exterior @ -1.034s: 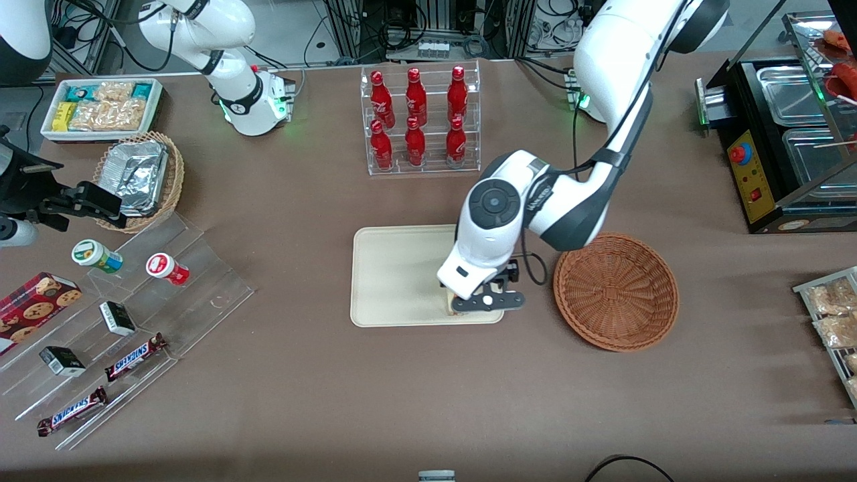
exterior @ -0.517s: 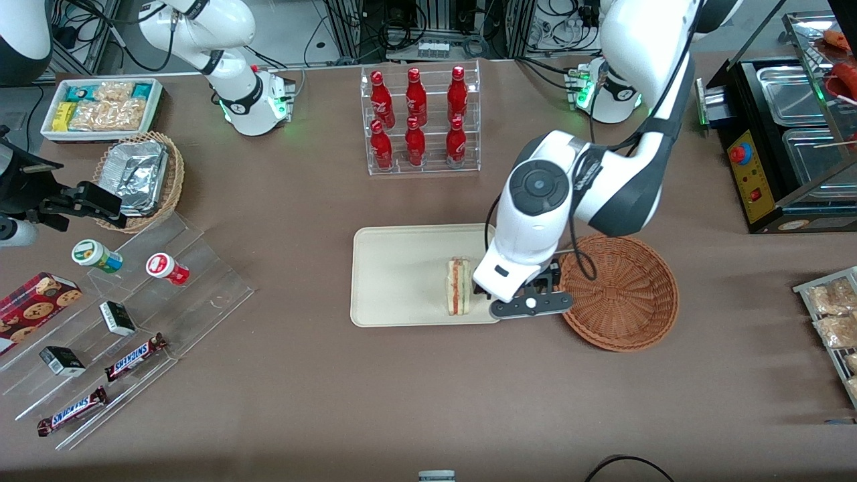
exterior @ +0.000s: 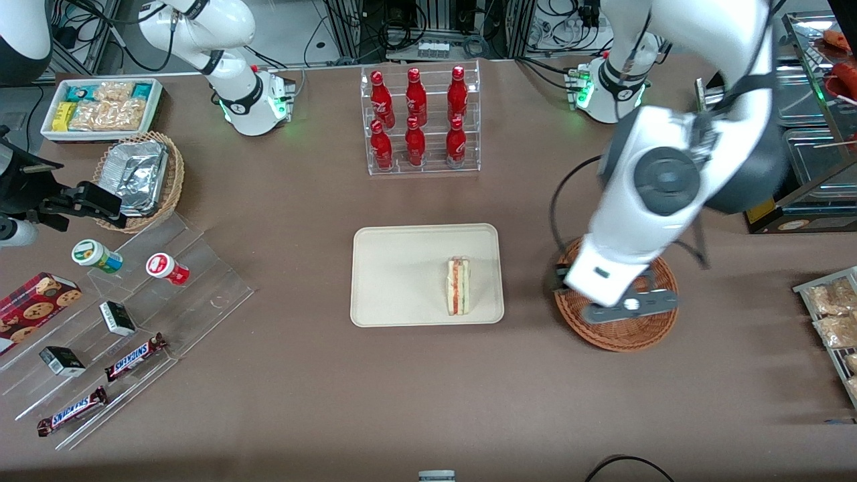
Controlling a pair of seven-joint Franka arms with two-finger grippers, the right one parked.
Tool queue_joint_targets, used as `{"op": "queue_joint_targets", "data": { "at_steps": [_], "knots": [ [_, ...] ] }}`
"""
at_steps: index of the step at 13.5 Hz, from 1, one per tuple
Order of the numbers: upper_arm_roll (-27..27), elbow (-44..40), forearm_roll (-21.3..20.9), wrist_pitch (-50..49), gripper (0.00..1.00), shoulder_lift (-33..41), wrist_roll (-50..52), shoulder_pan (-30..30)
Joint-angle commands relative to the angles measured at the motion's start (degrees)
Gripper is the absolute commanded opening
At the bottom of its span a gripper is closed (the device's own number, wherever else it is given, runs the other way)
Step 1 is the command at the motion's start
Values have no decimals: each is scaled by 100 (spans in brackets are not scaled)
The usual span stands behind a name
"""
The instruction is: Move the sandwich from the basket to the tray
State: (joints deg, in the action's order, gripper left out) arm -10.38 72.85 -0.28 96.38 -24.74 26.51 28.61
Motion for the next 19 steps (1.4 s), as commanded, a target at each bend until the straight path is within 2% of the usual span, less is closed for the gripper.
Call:
{"op": "queue_joint_targets", "data": {
  "at_steps": [1, 6, 10, 11, 19],
  "knots": [
    [-516, 45, 203, -461, 100, 285, -654, 48],
    [-1456, 89, 607, -918, 100, 654, -1612, 57],
    [-1537, 115, 564, -1270, 100, 1059, -1746, -48],
    [-1363, 106, 625, -1315, 100, 1085, -1737, -510],
    [104, 97, 546, -1701, 100, 1498, -1728, -1893]
  ]
}}
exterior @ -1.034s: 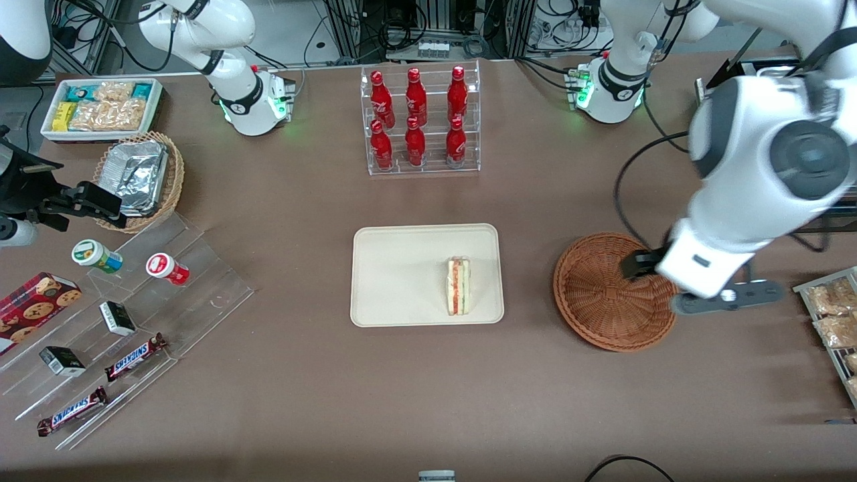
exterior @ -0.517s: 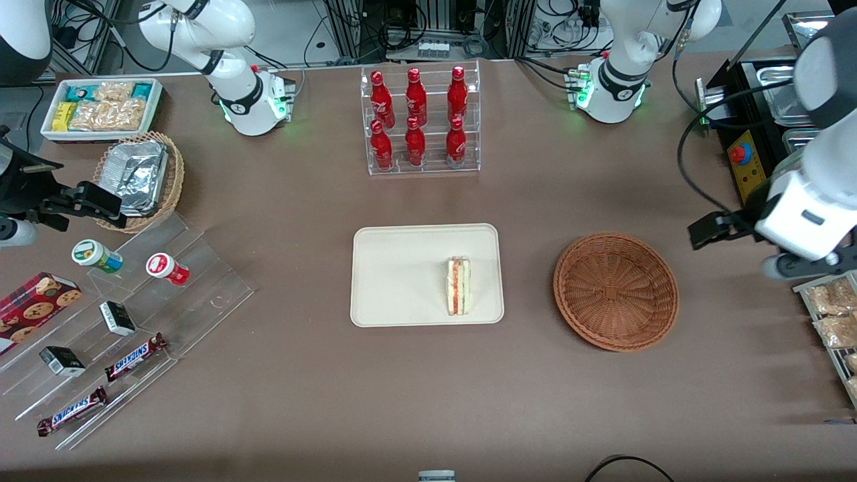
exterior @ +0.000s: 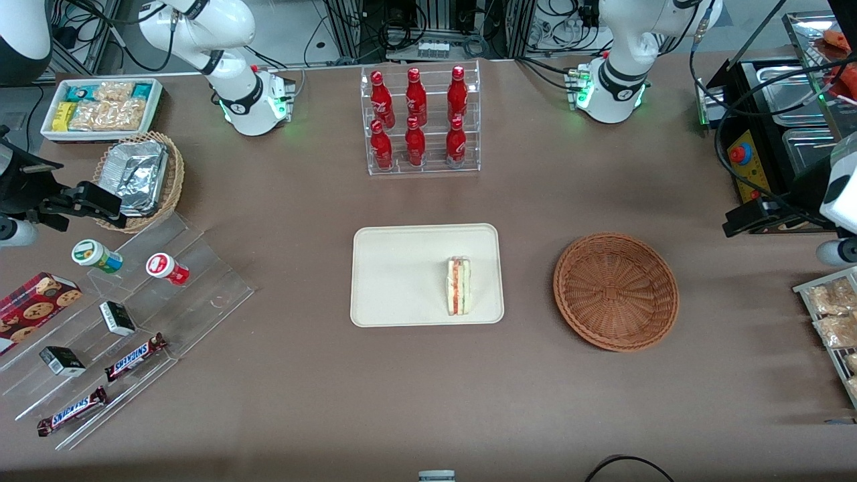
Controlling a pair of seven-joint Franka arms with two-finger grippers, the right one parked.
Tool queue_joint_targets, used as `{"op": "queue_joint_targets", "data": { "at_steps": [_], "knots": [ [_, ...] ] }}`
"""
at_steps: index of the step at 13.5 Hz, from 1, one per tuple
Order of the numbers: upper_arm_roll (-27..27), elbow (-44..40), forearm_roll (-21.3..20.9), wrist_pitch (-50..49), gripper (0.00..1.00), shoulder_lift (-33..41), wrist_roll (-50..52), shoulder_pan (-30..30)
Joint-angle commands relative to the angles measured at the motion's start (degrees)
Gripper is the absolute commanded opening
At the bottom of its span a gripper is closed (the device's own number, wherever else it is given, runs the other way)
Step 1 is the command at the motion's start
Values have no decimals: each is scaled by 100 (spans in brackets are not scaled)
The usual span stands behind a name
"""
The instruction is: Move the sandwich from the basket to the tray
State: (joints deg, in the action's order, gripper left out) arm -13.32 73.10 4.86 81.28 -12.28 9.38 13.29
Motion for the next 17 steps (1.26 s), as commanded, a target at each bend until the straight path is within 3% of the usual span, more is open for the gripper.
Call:
{"op": "queue_joint_targets", "data": {
  "at_steps": [1, 5, 13, 17],
  "knots": [
    [600, 82, -29, -314, 100, 322, -7, -562],
    [1612, 82, -161, -789, 100, 525, -24, -1460],
    [2053, 407, -178, -745, 100, 472, -42, -2015],
    [2578, 600, -600, -781, 100, 578, -7, -2268]
  ]
}}
